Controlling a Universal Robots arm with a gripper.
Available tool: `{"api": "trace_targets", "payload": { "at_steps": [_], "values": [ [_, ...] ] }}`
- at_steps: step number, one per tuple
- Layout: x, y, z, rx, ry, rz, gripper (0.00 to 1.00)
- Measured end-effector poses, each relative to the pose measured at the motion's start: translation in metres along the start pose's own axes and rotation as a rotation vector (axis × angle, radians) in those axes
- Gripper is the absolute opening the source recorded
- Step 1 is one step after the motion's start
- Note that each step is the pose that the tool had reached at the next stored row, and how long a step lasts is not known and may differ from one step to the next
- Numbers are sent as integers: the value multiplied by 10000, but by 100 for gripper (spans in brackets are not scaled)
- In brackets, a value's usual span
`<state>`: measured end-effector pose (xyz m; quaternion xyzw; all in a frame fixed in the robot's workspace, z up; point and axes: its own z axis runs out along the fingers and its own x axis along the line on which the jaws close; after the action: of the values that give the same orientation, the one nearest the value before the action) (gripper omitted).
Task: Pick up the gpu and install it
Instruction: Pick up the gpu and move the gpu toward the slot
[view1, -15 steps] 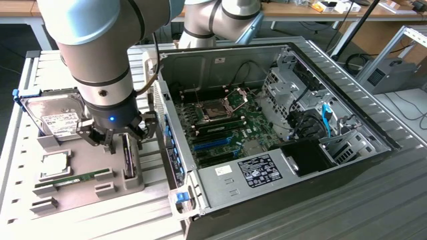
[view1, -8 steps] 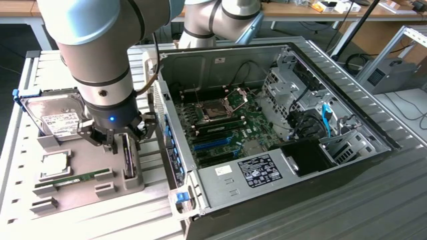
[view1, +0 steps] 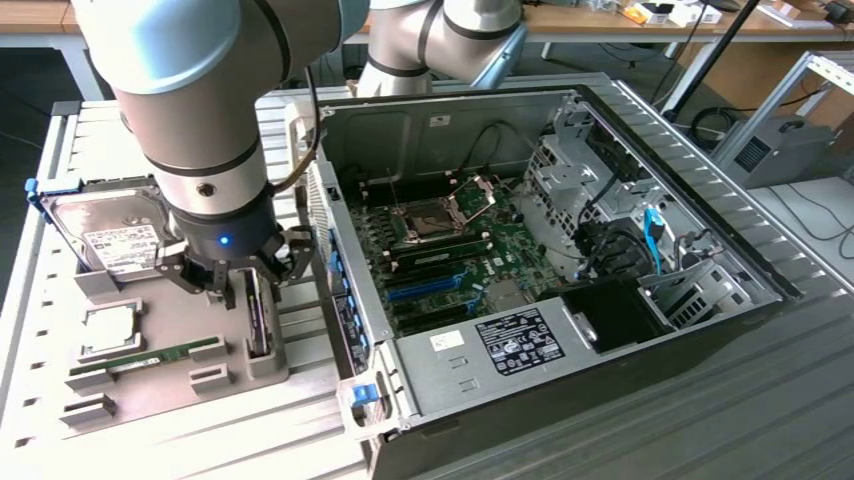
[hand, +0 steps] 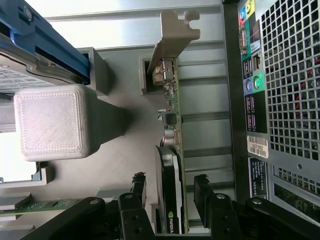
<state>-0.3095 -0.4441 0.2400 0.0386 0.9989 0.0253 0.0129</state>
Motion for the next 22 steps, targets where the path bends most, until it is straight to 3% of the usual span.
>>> {"api": "trace_targets", "payload": {
  "at_steps": [15,18,22],
  "values": [
    [0,-3,0,-10,0,0,50],
    [0,-3,0,-10,1,0,31],
    [0,-3,0,-9,0,0,27]
  ]
}}
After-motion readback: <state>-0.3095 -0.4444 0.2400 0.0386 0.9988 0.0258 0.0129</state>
